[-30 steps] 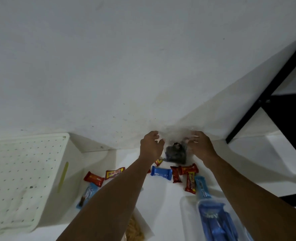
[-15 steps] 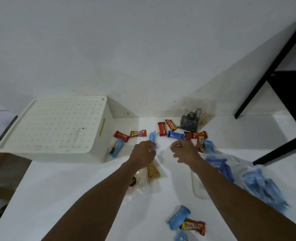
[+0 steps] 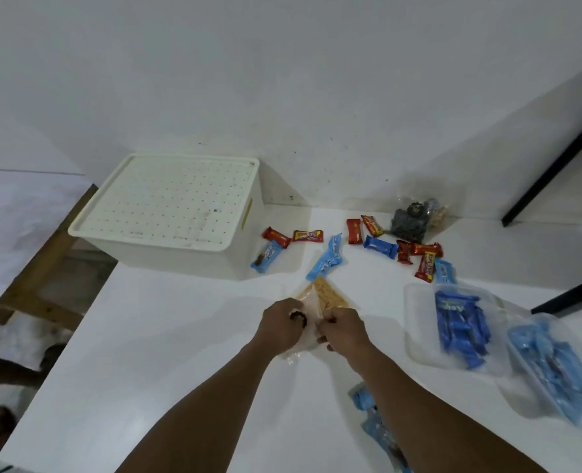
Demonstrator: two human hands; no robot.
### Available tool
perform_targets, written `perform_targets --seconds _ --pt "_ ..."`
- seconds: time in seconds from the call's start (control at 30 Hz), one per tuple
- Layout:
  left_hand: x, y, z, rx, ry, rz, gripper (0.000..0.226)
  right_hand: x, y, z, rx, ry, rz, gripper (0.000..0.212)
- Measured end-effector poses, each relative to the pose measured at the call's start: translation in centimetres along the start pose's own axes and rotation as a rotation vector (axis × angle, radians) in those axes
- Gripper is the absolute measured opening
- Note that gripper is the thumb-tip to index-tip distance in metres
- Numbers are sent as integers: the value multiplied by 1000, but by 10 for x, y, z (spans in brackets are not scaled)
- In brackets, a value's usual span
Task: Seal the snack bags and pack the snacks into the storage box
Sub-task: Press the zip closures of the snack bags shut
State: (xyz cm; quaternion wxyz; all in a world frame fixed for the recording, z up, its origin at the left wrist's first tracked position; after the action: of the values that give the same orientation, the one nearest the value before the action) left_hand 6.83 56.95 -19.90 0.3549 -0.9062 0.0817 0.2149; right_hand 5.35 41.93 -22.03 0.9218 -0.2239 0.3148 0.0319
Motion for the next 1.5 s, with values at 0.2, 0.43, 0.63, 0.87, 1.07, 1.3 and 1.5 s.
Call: perform_targets --seconds 0.2,0.43,0.63,0.87,1.07,1.3,1.5 --pt "4 -47 -61 -222 151 42 54 -12 -80 69 -192 -280 186 8" --pt "14 -87 -137 -519 318 101 29 -35 -193 128 -163 -448 8 16" --pt "12 -72 -202 -795 363 213 8 -47 -233 124 38 -517 -167 15" --pt "5 -44 -227 -871 368 235 16 -52 -242 88 369 -451 -153 26" --pt "1 -25 -221 -901 326 248 17 -61 -244 77 382 -482 -258 14" --pt "-4 -24 -223 -932 340 263 7 -65 -241 77 436 -467 -246 30" --pt "-2 -21 -222 -843 363 291 13 -66 -235 79 295 -537 -343 13"
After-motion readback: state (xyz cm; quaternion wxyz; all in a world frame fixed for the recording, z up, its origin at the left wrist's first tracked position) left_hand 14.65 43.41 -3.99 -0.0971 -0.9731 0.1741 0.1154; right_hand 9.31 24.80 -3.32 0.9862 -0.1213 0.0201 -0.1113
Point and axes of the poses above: each hand's wrist, its own x-axis towards the middle knuckle, its own y-axis out of the palm, z = x × y, the point moved 1 cm from there along x, towards the middle knuckle, and after that the axes turned 6 degrees about -x, right-handed, at the moved point
